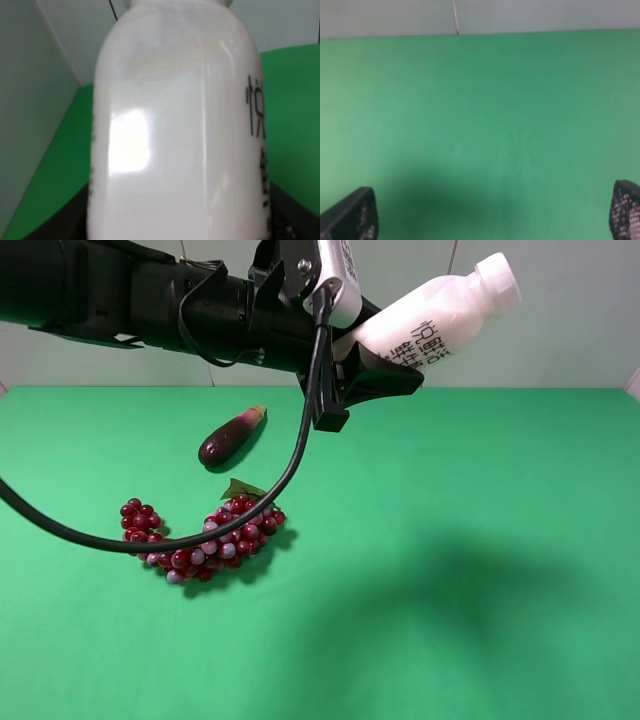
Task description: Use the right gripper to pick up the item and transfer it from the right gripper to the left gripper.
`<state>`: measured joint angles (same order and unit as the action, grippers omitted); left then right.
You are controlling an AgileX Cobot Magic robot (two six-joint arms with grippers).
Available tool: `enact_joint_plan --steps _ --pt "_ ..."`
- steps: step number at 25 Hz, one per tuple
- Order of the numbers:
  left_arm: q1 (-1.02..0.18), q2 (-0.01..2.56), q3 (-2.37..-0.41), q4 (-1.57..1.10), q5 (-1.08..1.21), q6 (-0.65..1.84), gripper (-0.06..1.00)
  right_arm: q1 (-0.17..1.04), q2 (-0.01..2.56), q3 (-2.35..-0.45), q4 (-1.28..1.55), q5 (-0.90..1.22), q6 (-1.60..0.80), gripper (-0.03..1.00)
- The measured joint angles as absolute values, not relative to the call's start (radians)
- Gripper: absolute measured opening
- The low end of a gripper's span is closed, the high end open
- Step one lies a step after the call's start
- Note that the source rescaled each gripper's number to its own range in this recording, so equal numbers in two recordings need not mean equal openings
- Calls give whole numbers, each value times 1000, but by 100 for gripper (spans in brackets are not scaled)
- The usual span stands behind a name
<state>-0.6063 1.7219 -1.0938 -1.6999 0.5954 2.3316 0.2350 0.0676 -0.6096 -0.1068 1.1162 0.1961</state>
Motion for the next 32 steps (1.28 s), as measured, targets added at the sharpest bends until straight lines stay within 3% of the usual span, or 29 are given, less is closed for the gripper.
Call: enact_joint_plan --steps 6,21,32 --pt "-606 1722 -1094 -1700 595 2332 0 235 -4 -498 -58 1051 174 100" --pt "-606 1722 -1094 -1700 596 2344 0 233 -5 -496 -51 1035 149 100" --pt "-606 1722 -1094 -1700 580 2344 0 39 -5 -496 -47 1034 148 100"
